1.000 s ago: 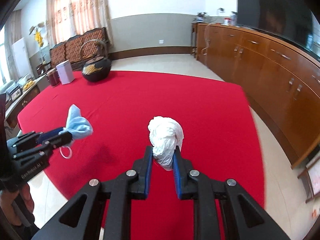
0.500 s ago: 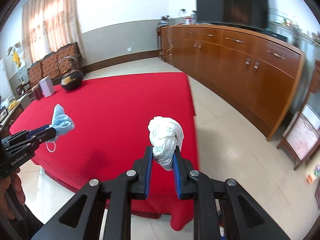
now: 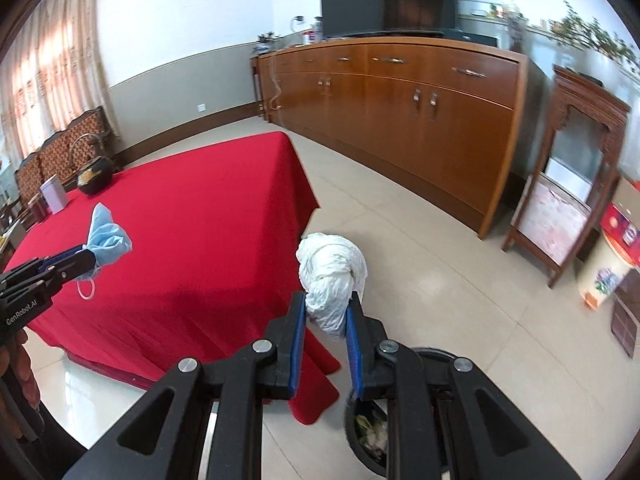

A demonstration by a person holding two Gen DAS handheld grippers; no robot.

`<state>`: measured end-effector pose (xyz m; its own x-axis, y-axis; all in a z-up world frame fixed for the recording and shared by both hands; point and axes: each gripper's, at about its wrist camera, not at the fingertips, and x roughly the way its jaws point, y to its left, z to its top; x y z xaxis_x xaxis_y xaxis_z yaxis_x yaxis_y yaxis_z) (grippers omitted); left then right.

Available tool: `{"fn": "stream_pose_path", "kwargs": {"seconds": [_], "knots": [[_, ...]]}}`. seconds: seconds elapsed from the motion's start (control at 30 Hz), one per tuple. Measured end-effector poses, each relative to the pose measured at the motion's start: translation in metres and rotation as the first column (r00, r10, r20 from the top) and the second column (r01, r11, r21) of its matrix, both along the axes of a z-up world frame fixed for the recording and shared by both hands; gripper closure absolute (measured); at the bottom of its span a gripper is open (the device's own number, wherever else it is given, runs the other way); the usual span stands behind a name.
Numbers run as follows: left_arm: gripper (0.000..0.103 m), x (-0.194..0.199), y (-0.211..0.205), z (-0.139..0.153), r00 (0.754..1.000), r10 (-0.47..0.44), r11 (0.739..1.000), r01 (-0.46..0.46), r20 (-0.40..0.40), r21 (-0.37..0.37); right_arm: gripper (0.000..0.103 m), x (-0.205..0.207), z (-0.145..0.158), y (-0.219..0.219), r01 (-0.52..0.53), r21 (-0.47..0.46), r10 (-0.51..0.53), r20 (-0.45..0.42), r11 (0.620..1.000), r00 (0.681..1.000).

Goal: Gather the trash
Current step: 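Carry the face mask and tissue over the black bucket with both grippers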

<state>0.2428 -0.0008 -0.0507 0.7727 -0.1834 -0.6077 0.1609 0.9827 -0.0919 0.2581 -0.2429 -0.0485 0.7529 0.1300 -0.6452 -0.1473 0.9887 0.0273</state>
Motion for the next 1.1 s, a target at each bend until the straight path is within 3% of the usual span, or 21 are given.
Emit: {"fn": "stream_pose_path", "kwargs": {"seconds": [0.37, 0.63, 0.9, 1.1], "knots": [[0.080, -0.003, -0.053, -0.004, 0.994, -0.112, 0.994, 0.112, -0.008, 0.000, 0.083, -0.028, -0.010, -0.060, 0.102, 0.002, -0.102, -0.015, 0.995, 0.995], [0.080, -0.010, -0.096, -0.017, 0.976, -0.217, 0.976, 0.217, -0.035, 0.006, 0.083, -0.048, -0.021, -0.090, 0.152, -0.015, -0.153, -0.040, 0.988, 0.987], [0.080, -0.010, -0.152, -0.047, 0.942, -0.316, 0.947, 0.320, -0.112, 0.017, 0.083, -0.059, -0.055, -0.120, 0.184, -0.026, -0.186, -0.112, 0.983, 0.976], [0.080, -0.006, -0.179, -0.075, 0.926, -0.337, 0.938, 0.345, -0.168, 0.019, 0.083, -0.054, -0.091, -0.134, 0.209, -0.022, -0.210, -0.173, 0.978, 0.962]]}}
